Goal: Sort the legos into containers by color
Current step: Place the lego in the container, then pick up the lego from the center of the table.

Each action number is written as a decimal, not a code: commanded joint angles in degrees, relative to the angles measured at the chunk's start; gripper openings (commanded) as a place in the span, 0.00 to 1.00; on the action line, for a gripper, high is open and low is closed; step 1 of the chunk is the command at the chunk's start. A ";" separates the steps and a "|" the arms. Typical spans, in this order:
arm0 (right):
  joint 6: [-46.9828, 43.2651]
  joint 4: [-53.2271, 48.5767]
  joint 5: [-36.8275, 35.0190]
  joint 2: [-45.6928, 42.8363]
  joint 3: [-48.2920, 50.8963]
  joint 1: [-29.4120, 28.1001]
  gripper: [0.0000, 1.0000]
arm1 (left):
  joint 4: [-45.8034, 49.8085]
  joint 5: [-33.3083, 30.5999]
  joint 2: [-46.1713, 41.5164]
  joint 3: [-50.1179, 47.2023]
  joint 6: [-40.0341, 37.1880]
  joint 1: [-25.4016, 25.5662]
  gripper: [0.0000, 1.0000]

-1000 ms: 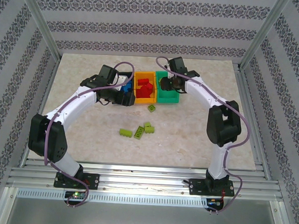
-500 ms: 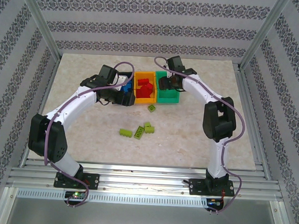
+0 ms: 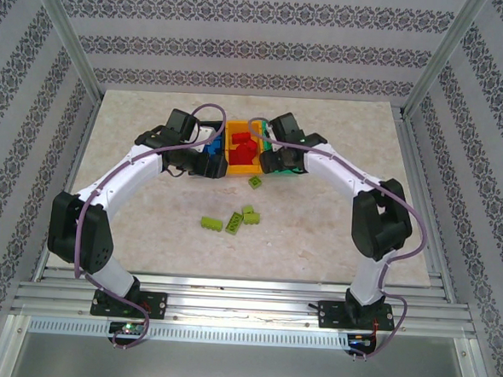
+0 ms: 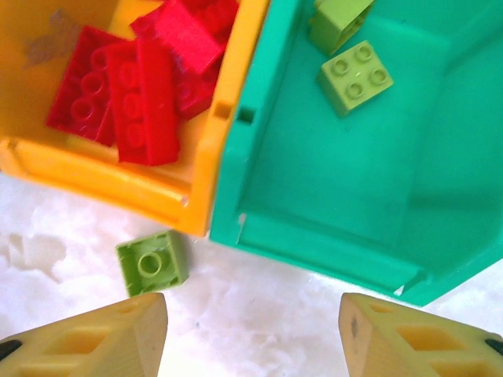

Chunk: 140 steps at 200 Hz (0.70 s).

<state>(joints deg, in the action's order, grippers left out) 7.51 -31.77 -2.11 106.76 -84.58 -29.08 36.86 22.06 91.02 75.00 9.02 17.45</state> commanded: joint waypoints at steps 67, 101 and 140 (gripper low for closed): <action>2.45 6.52 5.55 -2.32 8.11 -4.23 0.61 | 1.81 0.36 -0.71 1.54 -0.40 -0.80 0.86; 2.84 6.73 5.19 0.58 6.89 -5.11 0.61 | 1.90 0.21 -0.98 1.47 -0.50 -0.83 0.86; 3.04 5.99 4.86 3.98 4.66 -5.19 0.61 | 1.99 0.24 -0.77 1.46 -0.49 -0.77 0.86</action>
<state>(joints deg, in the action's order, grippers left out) 9.26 -25.23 2.63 108.18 -77.01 -33.98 36.88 22.24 91.02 75.02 9.02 17.45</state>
